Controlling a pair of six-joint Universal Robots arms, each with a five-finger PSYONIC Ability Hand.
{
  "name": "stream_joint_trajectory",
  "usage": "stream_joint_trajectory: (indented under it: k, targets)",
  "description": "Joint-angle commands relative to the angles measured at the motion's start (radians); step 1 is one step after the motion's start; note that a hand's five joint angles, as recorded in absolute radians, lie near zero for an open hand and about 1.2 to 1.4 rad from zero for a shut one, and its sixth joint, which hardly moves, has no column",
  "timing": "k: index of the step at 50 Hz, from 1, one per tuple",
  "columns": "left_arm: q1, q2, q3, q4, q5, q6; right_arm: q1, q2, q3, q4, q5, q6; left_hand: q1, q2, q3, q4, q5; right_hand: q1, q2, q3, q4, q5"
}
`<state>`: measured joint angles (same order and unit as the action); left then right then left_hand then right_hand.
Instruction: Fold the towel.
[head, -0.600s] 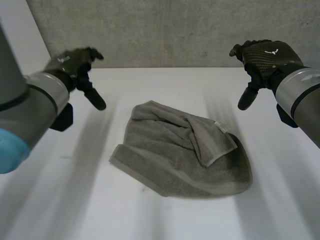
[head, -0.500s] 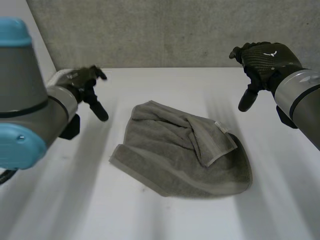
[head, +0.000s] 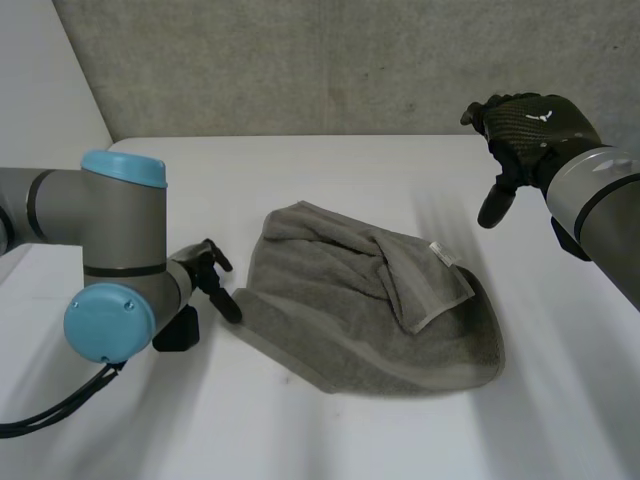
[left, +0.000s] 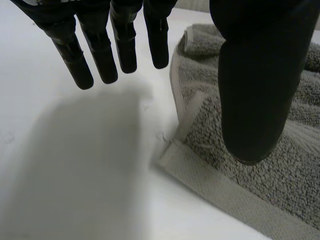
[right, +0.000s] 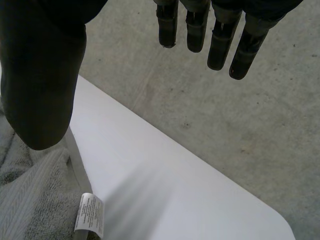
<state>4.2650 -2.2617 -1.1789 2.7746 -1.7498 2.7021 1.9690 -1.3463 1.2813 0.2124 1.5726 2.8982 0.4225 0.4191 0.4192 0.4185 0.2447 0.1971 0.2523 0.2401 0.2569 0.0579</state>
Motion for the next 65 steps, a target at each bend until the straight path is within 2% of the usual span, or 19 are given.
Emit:
stream_joint_trajectory:
  k: [1,8,10,19,23,27,31,40,49,50,51,52,65]
  targets:
    - [-0.001,-0.018,0.002,-0.016,0.032,-0.010,0.001,0.021,0.003,-0.005,0.001,-0.002,0.178,0.182,0.182,0.182,0.182,-0.023,-0.078,-0.066,-0.082,-0.058]
    - [-0.002,-0.029,0.004,-0.017,0.047,-0.019,0.001,0.038,0.001,-0.008,0.003,-0.002,0.252,0.255,0.255,0.256,0.255,-0.023,-0.078,-0.066,-0.082,-0.058]
    - [-0.002,-0.041,0.008,-0.015,0.049,-0.021,0.001,0.044,0.001,-0.015,0.003,-0.002,0.477,0.480,0.480,0.481,0.480,-0.023,-0.078,-0.066,-0.082,-0.058]
    - [-0.019,-0.062,0.012,-0.017,0.050,-0.036,0.001,0.061,0.000,-0.016,0.003,-0.004,0.733,0.737,0.737,0.737,0.737,-0.023,-0.078,-0.066,-0.082,-0.058]
    - [-0.033,-0.062,0.010,-0.018,0.049,-0.036,0.001,0.093,-0.019,-0.010,-0.006,-0.013,0.973,0.977,0.977,0.977,0.977,-0.023,-0.078,-0.066,-0.082,-0.058]
    - [-0.031,-0.053,0.010,-0.018,0.050,-0.034,-0.001,0.130,-0.034,-0.004,-0.008,-0.050,0.974,0.977,0.977,0.978,0.977,-0.023,-0.078,-0.066,-0.082,-0.058]
    - [-0.028,-0.021,-0.001,-0.023,0.055,-0.033,0.007,0.223,-0.100,0.002,-0.032,-0.094,0.974,0.977,0.977,0.978,0.977,0.081,0.026,0.038,0.022,0.046]
    - [-0.024,0.014,-0.016,-0.020,0.058,-0.031,0.013,0.423,-0.282,0.059,-0.051,-0.079,0.974,0.977,0.977,0.978,0.977,0.085,0.029,0.042,0.025,0.049]
    - [-0.025,0.001,-0.016,-0.003,0.059,-0.031,0.025,0.523,-0.388,0.064,-0.051,-0.059,0.974,0.977,0.977,0.978,0.977,0.085,0.029,0.042,0.025,0.049]
    - [-0.025,-0.005,-0.018,0.003,0.062,-0.031,0.025,0.539,-0.404,0.071,-0.054,-0.042,0.727,0.731,0.730,0.731,0.730,0.082,0.026,0.039,0.022,0.046]
    - [-0.025,-0.005,-0.018,0.003,0.062,-0.031,0.025,0.539,-0.404,0.071,-0.054,-0.042,0.725,0.728,0.728,0.729,0.728,0.082,0.026,0.039,0.022,0.046]
    - [-0.025,-0.010,-0.016,0.008,0.072,-0.031,0.025,0.555,-0.422,0.080,-0.057,-0.025,0.582,0.586,0.585,0.586,0.585,0.082,0.026,0.039,0.022,0.046]
    - [-0.025,-0.016,-0.007,0.011,0.118,-0.035,0.027,0.701,-0.643,0.246,-0.083,0.125,0.554,0.558,0.558,0.558,0.558,0.096,0.041,0.053,0.037,0.061]
